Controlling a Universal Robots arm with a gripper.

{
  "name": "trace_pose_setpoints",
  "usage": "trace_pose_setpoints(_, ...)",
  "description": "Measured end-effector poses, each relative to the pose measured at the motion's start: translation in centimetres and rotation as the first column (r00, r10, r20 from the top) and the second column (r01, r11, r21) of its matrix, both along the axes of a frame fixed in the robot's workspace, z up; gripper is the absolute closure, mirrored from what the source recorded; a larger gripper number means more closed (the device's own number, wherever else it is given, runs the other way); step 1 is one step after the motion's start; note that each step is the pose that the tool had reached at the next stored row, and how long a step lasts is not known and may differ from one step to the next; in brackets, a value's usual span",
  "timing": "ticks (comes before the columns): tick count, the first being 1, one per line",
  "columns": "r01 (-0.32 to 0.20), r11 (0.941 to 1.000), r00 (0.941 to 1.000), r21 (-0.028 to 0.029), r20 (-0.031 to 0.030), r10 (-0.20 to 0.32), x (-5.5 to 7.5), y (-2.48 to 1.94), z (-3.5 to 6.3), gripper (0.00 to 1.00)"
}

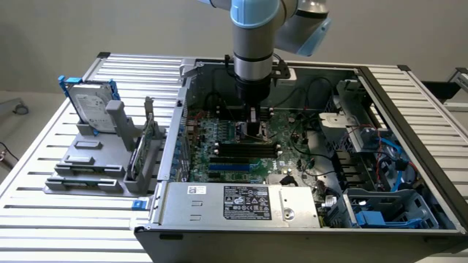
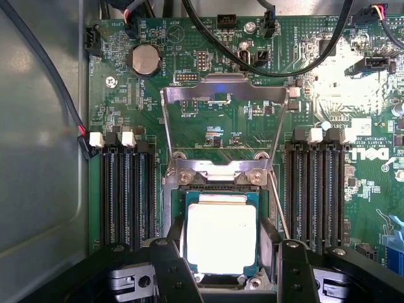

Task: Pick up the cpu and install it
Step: 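Place the cpu into insertion slot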

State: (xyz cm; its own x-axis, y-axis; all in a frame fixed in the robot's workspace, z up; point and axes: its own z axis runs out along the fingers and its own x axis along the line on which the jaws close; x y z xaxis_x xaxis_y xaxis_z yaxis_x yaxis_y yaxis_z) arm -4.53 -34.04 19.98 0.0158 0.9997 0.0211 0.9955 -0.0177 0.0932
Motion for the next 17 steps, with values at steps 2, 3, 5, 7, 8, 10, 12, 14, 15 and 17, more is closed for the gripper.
trace_pose_setpoints(2, 0.0, 1.0, 1.0, -0.002, 0.0007, 0.0, -0.02, 0.0, -0.04, 0.45)
trace_pose_setpoints(3, 0.0, 1.0, 1.0, -0.0028, 0.0012, 0.0, -0.03, 0.0, -0.06, 0.45)
trace_pose_setpoints(5, 0.0, 1.0, 1.0, -0.0045, 0.0026, 0.0, -0.04, 0.0, -0.1, 0.45)
trace_pose_setpoints(7, 0.0, 1.0, 1.0, -0.0055, 0.0046, 0.0, -0.06, 0.0, -0.12, 0.45)
trace_pose_setpoints(8, 0.0, 1.0, 1.0, -0.0059, 0.0055, 0.0, -0.08, 0.0, -0.13, 0.45)
trace_pose_setpoints(10, 0.0, 1.0, 1.0, -0.0062, 0.0071, 0.0, -0.13, 0.01, -0.15, 0.45)
trace_pose_setpoints(12, 0.0, 1.0, 1.0, -0.0066, 0.0084, 0.0, -0.21, 0.03, -0.17, 0.45)
trace_pose_setpoints(14, 0.0, 1.0, 1.0, -0.0065, 0.0098, 0.0, -0.28, 0.07, -0.2, 0.45)
trace_pose_setpoints(15, 0.0, 1.0, 0.9999, -0.0068, 0.0104, 0.0, -0.31, 0.1, -0.21, 0.45)
trace_pose_setpoints(17, 0.0, 1.0, 0.9999, -0.0074, 0.0119, 0.0, -0.32, 0.19, -0.24, 0.45)
